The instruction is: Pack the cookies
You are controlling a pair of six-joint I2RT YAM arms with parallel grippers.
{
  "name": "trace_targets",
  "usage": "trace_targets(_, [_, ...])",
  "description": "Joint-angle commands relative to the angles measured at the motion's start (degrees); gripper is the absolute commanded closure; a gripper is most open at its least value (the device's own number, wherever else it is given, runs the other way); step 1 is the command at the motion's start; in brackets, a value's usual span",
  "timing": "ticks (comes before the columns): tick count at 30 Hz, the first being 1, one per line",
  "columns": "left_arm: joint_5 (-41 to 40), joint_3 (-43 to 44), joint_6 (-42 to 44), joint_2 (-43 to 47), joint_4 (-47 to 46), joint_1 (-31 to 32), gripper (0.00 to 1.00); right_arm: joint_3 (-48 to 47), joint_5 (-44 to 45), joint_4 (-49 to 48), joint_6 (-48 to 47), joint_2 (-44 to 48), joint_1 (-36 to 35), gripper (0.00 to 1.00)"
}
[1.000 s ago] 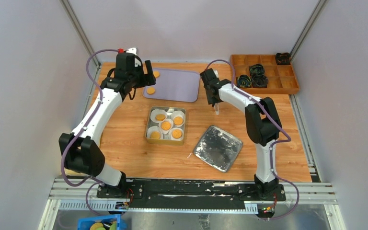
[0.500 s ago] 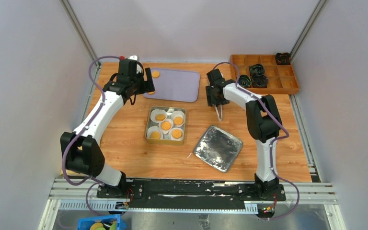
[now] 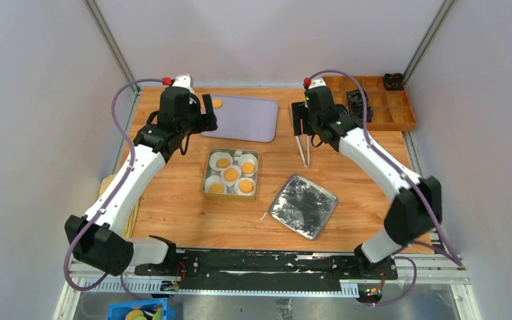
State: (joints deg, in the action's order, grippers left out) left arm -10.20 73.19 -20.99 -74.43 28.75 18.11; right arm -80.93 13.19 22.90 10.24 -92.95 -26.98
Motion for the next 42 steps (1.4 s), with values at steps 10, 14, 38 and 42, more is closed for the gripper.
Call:
trace_targets(10, [2.0,-1.7,-0.3,1.5,-1.8,5.1,0.11,32.1,0.0,9.3,16.4,21.6,-11.4,0.34])
trace_targets(14, [2.6,-2.2,-0.4,1.2,-1.6,5.3,0.11,34.6,0.3,10.0,17.2,22.4,-17.8,0.33])
trace_targets(38, [9.7,-3.3,0.0,3.0,-2.2,5.8,0.11,41.2,7.8,29.0,53.5,26.3,-25.1,0.53])
trace_targets(42, [10.8,-3.8,-0.3,5.3,-2.2,5.8,0.1,44.1,6.5,29.1,58.5,26.0,-25.1,0.54])
